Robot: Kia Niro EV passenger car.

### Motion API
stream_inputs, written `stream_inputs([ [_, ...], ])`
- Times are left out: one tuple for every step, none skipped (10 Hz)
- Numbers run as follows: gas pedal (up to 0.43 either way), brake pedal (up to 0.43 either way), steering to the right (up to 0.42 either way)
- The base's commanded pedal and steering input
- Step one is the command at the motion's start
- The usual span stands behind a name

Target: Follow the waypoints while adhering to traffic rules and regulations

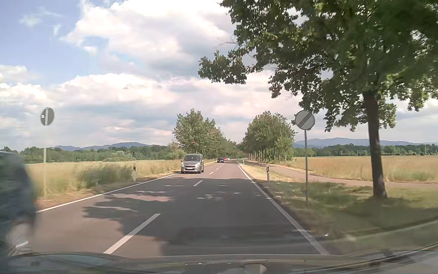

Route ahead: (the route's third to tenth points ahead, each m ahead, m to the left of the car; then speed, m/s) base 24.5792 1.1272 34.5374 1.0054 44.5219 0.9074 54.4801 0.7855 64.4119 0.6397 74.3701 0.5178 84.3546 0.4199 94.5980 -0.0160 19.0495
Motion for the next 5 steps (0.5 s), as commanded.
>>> stream_inputs([
  [0.280,0.000,0.002],
  [0.280,0.000,0.000],
  [0.280,0.000,0.000],
  [0.280,0.000,0.000],
  [0.280,0.000,0.000],
])
